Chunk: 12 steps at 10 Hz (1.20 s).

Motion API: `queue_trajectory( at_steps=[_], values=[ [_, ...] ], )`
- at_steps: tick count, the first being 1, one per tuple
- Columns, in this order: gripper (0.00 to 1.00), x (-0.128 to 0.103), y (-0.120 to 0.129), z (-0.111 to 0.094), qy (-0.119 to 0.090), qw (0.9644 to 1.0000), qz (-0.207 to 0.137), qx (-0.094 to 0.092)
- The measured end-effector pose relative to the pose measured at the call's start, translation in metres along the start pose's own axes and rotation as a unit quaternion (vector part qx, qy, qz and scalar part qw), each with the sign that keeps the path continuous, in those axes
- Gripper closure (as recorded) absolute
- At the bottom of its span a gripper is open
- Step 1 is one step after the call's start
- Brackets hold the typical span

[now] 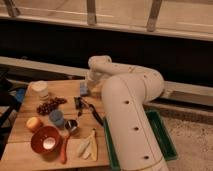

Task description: Wipe table surface with sponge

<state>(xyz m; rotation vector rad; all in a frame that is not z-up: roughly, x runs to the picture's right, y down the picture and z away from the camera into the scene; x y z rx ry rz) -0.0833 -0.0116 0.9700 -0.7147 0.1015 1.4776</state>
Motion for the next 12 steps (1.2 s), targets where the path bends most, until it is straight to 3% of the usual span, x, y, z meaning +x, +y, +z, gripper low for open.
queue_trajectory(
  at_steps=[3, 6, 9, 12],
  values=[
    [1.00, -0.013, -0.003, -0.005, -0.019, 0.9998, -0.002, -0.009],
    [1.00, -0.050, 0.028, 0.009, -0.031, 0.9990, -0.018, -0.026],
    [1.00, -0.068, 0.068, 0.033, -0.018, 0.9982, -0.046, -0.034],
    [1.00, -0.046, 0.085, 0.049, 0.016, 0.9972, -0.068, -0.026]
  ],
)
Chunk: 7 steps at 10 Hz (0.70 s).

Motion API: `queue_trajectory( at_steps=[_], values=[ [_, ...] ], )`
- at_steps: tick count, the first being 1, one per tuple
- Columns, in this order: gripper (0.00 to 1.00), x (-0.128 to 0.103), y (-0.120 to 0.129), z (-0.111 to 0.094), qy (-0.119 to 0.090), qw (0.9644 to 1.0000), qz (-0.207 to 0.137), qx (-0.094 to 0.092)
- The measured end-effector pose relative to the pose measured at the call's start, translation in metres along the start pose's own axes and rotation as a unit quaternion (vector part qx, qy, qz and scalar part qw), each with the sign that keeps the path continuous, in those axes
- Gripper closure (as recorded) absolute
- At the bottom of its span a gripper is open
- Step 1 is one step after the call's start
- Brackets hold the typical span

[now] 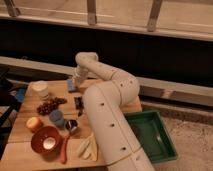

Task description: Wipe table surface with sponge

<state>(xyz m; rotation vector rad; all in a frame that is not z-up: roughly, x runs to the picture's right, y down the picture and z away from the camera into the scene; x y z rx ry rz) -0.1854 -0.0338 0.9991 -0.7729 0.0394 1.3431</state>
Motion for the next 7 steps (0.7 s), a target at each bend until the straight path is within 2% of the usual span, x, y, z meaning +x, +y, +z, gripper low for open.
queue_trajectory(
  at_steps=[1, 3, 5, 7],
  values=[
    [1.00, 0.014, 0.000, 0.000, 0.014, 0.9999, -0.002, 0.007],
    [1.00, 0.044, -0.015, -0.012, 0.025, 0.9994, 0.006, 0.024],
    [1.00, 0.061, -0.033, -0.034, 0.014, 0.9991, 0.014, 0.036],
    [1.00, 0.064, -0.038, -0.042, 0.003, 0.9994, 0.015, 0.032]
  ],
)
